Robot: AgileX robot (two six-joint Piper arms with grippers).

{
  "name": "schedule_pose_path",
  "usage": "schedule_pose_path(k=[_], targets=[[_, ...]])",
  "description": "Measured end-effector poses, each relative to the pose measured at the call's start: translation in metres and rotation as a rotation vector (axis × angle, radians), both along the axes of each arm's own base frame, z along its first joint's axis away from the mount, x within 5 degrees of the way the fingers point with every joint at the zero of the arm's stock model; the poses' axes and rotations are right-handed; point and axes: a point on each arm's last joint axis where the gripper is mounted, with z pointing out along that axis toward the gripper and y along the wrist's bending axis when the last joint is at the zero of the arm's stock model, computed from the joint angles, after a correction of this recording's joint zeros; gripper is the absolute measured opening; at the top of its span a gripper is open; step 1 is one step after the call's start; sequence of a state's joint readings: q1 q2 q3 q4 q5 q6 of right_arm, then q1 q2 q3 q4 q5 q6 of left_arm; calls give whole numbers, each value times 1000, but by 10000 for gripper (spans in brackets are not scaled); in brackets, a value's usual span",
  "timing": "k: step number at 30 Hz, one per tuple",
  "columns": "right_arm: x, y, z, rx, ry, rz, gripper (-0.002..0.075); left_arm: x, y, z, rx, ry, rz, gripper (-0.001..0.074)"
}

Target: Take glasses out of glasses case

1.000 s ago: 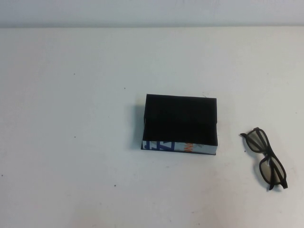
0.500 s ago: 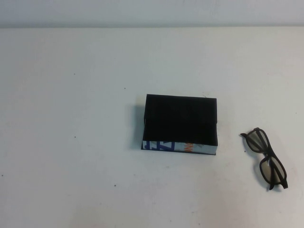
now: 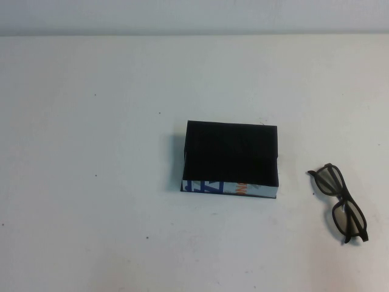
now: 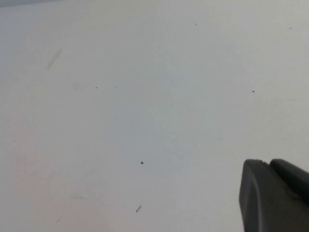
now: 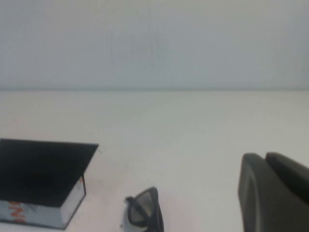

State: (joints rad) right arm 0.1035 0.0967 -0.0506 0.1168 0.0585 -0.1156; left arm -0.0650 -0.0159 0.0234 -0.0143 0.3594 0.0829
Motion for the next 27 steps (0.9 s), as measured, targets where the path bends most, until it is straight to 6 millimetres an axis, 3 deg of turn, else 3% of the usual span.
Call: schedule_pose_path(k=[6,17,27], targets=[[-6,-1,-28,-6,61,-8,-16,0,0,0,0,0,0,-5],[-10,6,-42,-23,209,93,-16,0,0,0,0,0,0,-4],[-9,1,-43,-44,216,7,-18,0,0,0,0,0,0,-4]])
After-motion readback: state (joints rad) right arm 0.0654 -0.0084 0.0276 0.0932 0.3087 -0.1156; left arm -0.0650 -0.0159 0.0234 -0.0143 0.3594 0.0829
